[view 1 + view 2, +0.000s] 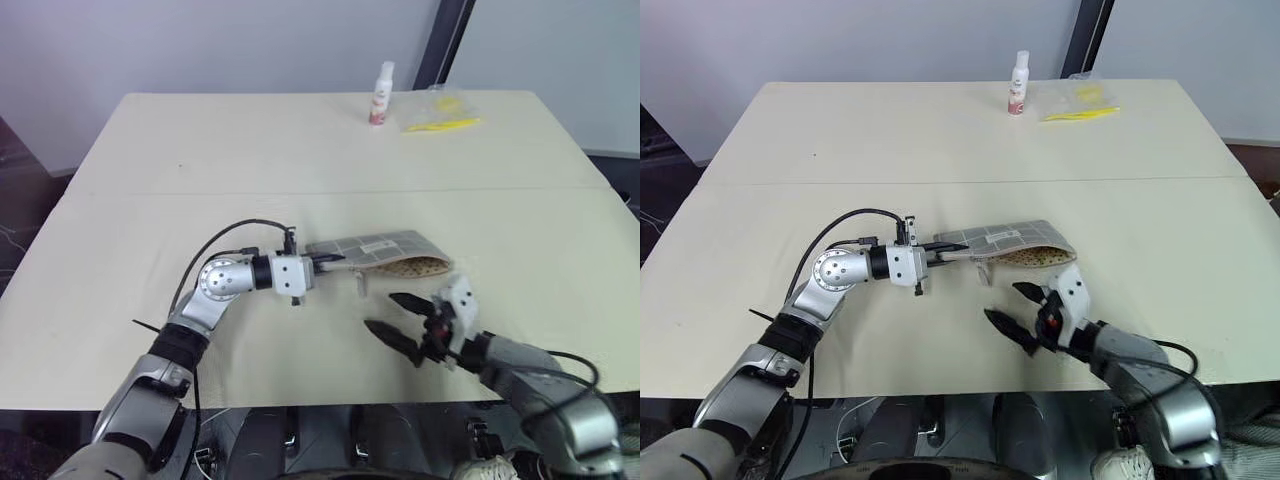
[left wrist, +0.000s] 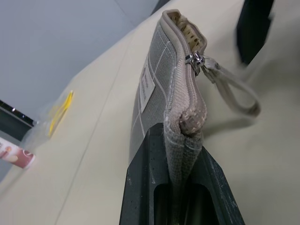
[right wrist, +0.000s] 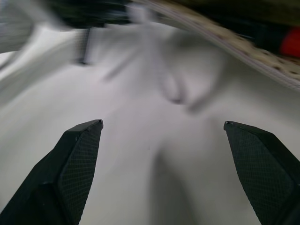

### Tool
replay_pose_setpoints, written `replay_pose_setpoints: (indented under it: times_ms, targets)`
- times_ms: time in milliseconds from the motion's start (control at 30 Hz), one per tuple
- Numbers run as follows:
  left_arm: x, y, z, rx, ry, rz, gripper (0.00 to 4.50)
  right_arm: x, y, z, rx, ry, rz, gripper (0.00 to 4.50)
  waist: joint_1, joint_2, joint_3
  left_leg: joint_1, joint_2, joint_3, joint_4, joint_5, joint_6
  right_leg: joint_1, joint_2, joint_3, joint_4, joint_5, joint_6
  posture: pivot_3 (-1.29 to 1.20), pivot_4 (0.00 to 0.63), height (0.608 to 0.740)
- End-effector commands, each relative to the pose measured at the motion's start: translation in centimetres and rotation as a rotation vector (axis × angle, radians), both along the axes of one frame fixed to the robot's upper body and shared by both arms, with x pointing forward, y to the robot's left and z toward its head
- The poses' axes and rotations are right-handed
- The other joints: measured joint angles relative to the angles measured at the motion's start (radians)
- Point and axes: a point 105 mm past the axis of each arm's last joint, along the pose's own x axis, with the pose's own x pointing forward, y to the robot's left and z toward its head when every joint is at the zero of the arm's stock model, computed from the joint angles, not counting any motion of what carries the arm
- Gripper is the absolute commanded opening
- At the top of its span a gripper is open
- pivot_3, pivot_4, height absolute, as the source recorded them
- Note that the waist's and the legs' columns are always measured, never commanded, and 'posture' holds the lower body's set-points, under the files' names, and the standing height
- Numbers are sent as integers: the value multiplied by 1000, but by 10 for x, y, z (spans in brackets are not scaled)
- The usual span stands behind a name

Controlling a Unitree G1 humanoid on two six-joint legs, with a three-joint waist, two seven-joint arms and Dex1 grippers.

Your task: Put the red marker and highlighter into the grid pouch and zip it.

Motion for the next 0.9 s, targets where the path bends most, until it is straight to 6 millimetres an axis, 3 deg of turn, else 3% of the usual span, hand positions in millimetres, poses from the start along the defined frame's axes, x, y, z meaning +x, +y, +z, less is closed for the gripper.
replay_pose_setpoints:
  times_ms: [33,100,200,367,433,567,733,800,833,900]
  targets:
    - [0,-2,10,11,-58,-28,0,19,25,27,188,-60,-1,4291,-1,0,0,0,0,0,0,0,0,0,0,0,0,0,0,0,150,740]
    - [3,-2,10,11,-60,-22,0,26,34,39,292,-66,-1,4291,-5,0,0,-2,0,1,0,1,2,-2,0,0,0,2,3,0,150,740]
    - [5,-2,11,11,-67,-17,0,29,44,45,350,-45,35,3495,-2,0,0,-2,0,1,0,1,2,-2,0,0,0,2,4,0,150,740]
    - [6,-3,11,-1,-68,-8,0,24,45,33,259,-18,79,952,-6,0,0,-2,0,2,0,0,2,-2,-1,0,0,3,4,0,150,740]
    - [7,0,9,3,-69,1,0,24,26,23,160,-20,50,32,-7,0,0,-2,0,2,0,0,2,-2,-1,0,0,3,4,0,150,740]
    - [8,6,6,7,-63,21,0,27,-24,19,36,-39,-49,32,-8,0,0,-2,0,3,0,0,2,-2,-2,0,0,2,4,0,150,740]
    - [11,13,5,-9,-10,38,0,29,-113,28,-137,-71,-255,32,-3,0,0,-2,0,3,0,0,2,-2,-2,0,0,3,4,0,150,740]
    - [13,17,4,-15,15,49,0,24,-127,29,-182,-75,-268,32,-2,0,0,-2,0,3,0,0,2,-2,-2,0,0,2,4,0,150,740]
    - [15,20,3,-21,48,55,0,20,-124,31,-181,-83,-236,32,-3,0,0,-2,0,3,0,0,3,-2,-1,0,0,2,4,0,150,740]
    - [18,25,5,-62,106,68,0,16,-116,40,-127,-118,-214,642,-5,0,0,-1,1,3,-1,1,3,-2,0,0,0,2,4,0,150,740]
